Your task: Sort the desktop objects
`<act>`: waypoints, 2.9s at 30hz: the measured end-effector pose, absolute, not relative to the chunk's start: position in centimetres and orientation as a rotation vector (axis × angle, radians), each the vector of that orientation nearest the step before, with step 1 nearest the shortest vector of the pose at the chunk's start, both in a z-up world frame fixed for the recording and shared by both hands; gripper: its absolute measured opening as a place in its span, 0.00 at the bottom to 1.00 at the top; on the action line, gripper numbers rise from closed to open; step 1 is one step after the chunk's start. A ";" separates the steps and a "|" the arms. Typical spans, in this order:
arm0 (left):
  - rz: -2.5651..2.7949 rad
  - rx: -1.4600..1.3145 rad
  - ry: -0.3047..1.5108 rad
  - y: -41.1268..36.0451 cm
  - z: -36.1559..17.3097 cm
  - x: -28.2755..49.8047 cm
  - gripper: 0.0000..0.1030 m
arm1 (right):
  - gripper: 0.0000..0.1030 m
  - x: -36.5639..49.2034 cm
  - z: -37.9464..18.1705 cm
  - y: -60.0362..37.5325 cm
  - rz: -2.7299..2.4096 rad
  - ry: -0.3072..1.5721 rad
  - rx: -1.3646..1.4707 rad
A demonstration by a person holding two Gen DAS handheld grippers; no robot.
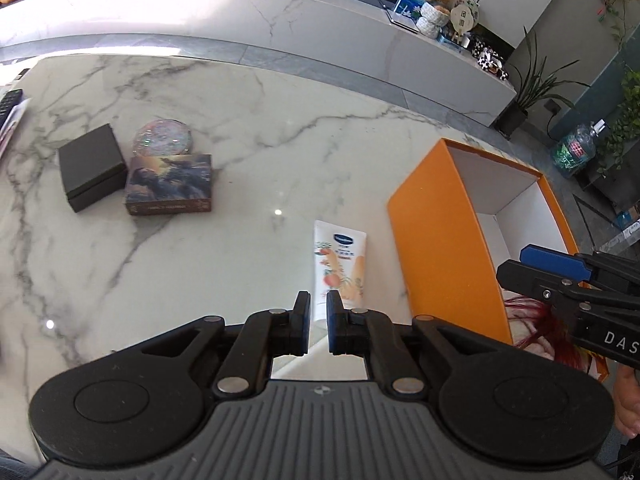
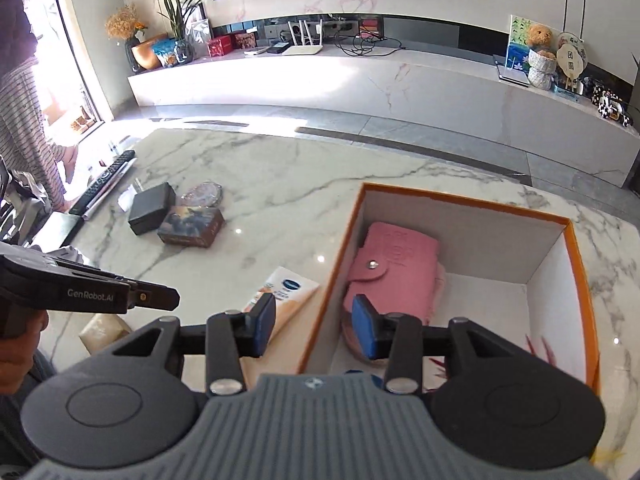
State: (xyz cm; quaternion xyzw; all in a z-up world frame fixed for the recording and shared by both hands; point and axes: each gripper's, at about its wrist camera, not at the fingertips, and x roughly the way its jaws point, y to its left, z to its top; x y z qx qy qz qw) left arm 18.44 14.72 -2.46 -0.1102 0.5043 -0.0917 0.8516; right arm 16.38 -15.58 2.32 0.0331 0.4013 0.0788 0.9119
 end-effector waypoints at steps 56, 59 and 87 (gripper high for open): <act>0.278 -0.366 1.216 32.3 -11.3 35.8 0.86 | 0.81 38.7 -9.1 5.0 0.726 1.036 -0.501; 0.253 -0.343 1.216 32.0 -11.1 35.0 0.86 | 0.72 37.9 -9.0 4.3 0.686 1.056 -0.454; -0.084 0.040 1.212 23.7 -11.4 23.1 0.86 | 0.70 25.2 -7.7 0.4 0.424 1.000 -0.278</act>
